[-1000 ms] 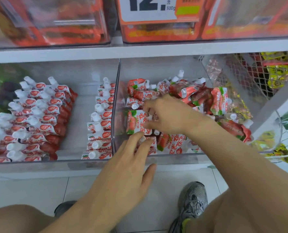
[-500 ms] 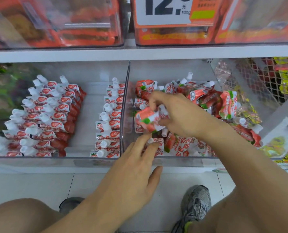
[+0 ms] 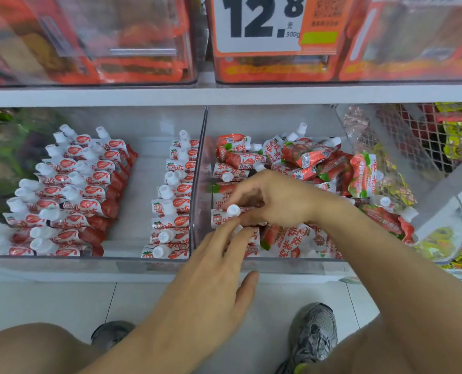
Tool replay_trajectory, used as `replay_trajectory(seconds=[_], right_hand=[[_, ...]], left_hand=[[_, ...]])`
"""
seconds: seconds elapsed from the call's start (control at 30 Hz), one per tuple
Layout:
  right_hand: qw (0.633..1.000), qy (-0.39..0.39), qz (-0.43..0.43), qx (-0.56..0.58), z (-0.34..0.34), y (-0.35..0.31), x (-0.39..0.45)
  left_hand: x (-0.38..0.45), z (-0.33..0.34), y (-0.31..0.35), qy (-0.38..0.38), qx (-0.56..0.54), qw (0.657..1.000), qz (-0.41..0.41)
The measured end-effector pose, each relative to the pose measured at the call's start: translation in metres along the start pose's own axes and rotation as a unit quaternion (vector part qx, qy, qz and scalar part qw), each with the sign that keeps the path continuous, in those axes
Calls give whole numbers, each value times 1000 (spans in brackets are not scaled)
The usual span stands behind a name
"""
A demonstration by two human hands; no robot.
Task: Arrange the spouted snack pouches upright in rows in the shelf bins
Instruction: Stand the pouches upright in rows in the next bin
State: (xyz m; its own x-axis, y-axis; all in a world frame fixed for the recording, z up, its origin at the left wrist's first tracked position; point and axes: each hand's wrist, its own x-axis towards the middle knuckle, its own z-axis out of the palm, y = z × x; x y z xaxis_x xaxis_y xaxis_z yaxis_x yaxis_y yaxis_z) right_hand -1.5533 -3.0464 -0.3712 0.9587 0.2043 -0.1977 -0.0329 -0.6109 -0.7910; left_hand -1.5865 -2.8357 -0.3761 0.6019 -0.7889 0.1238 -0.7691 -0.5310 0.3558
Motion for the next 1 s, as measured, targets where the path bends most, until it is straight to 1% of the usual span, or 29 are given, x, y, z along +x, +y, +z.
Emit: replay_trajectory(seconds=[0.1,0.17,0.2,0.27,0.3,0.33,0.37,0.4,0.47,0.5,0.53,0.57,0.6,0.67,0.73,0.8,0.87,0.93,1.0], right_hand=[[999,1,-1,38,-13,0,-12],[998,0,5,62,-20,3,-20],[996,-13,11,83,-23,6,-24],[989,-63,17,129,-29,11,-32],[987,-80,13,142,-32,11,-35],[985,-78,7,151,-35,11,-37],[985,-51,2,163,-39,10,-40],[985,3,0,173,-43,8,-41],[975,145,-22,167,-51,5,-37],[971,186,-38,144,-54,3,-31],[974,192,-51,108,-55,0,-22],[982,167,-61,56,-53,-4,-11],[990,125,-65,-4,-49,-6,2],[991,37,-55,-113,-41,-8,29],[985,-16,-36,-169,-37,-6,49],[979,-42,-35,-198,-37,-5,59],[971,-33,-66,-229,-39,-3,66],[960,6,-105,-260,-41,0,72],[949,17,-115,-293,-39,5,79]], left_hand=[[7,-4,5,48,-34,998,-1],[15,-9,9,81,-51,995,-23],[21,-11,9,94,-60,993,-35],[31,-14,8,97,-52,993,-41],[34,-14,5,89,-33,995,-29],[36,-12,1,81,-8,997,-13],[36,-12,-3,70,15,997,0],[34,-11,-6,58,35,998,9],[30,-11,-10,45,56,997,20],[27,-11,-10,49,63,997,24],[25,-12,-9,56,67,996,28],[24,-12,-8,65,75,995,32],[24,-11,-7,75,83,993,34],[25,-8,-6,87,95,991,36],[26,-4,-6,97,100,989,42],[27,-1,-3,112,93,988,51],[29,0,-2,122,86,987,58],[32,1,-1,125,87,987,56],[34,2,-1,125,86,987,58]])
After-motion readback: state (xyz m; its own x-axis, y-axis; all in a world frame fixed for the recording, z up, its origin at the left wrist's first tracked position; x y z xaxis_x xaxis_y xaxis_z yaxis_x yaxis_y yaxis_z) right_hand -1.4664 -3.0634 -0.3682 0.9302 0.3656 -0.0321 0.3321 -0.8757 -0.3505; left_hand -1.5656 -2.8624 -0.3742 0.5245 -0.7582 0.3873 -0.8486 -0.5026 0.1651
